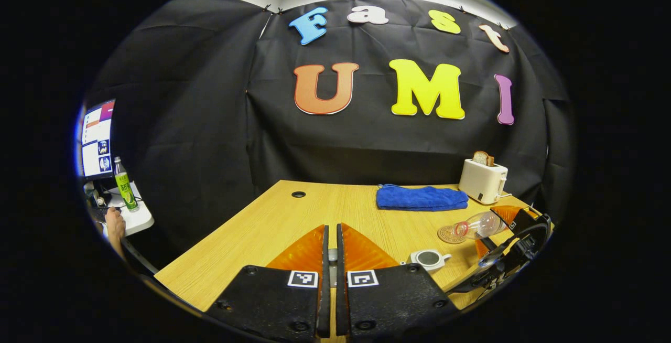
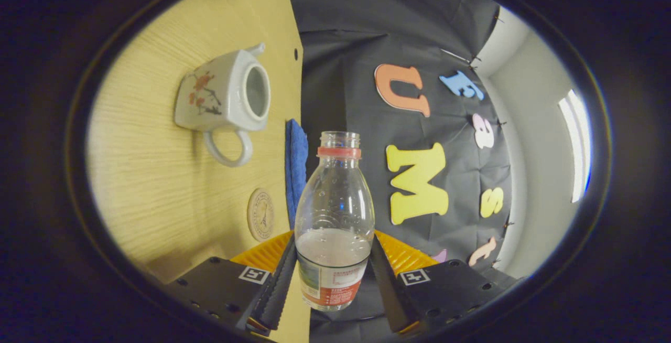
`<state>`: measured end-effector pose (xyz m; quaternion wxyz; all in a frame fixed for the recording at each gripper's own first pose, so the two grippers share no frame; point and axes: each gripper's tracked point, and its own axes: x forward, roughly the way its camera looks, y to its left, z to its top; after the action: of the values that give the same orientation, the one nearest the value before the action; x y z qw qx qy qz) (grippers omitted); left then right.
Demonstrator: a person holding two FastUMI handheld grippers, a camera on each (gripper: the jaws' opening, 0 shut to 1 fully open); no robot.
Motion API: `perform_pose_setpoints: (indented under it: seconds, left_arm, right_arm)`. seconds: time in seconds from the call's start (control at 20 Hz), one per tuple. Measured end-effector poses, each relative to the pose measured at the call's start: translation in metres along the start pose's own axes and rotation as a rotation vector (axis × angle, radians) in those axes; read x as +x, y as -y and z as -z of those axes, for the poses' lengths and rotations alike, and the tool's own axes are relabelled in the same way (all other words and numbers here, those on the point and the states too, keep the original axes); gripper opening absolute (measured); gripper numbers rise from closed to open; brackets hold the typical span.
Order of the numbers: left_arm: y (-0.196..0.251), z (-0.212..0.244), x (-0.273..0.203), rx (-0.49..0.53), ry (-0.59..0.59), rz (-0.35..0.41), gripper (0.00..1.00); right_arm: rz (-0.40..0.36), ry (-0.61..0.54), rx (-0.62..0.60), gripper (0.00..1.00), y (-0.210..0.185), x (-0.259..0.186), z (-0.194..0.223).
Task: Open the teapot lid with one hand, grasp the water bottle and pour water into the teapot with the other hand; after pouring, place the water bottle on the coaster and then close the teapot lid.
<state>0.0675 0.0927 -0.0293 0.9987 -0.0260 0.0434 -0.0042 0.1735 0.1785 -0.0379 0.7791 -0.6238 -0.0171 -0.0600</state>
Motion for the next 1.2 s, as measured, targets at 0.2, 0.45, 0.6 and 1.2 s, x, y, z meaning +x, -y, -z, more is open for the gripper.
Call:
perform_pose_setpoints:
  seconds: [0.2, 0.45, 0.6, 1.2]
  left_arm:
    - [0.016, -0.006, -0.005, -0.005, 0.019, 0.074, 0.06]
    - [0.012, -0.006, -0.006, -0.005, 0.015, 0.068, 0.06]
    - [0.009, -0.004, -0.005, -0.006, 0.012, 0.063, 0.06]
    - [0.010, 0.001, -0.005, 0.028, 0.000, 0.068, 0.06]
  right_arm:
    - [0.016, 0.016, -0.123, 0.77, 0.002, -0.003, -0.005]
    - [0.083, 0.073, -0.264, 0.77, 0.008, -0.007, -0.018]
    - [0.119, 0.094, -0.332, 0.76, 0.011, -0.009, -0.022]
    - [0.205, 0.159, -0.504, 0.77, 0.030, -0.013, -0.030]
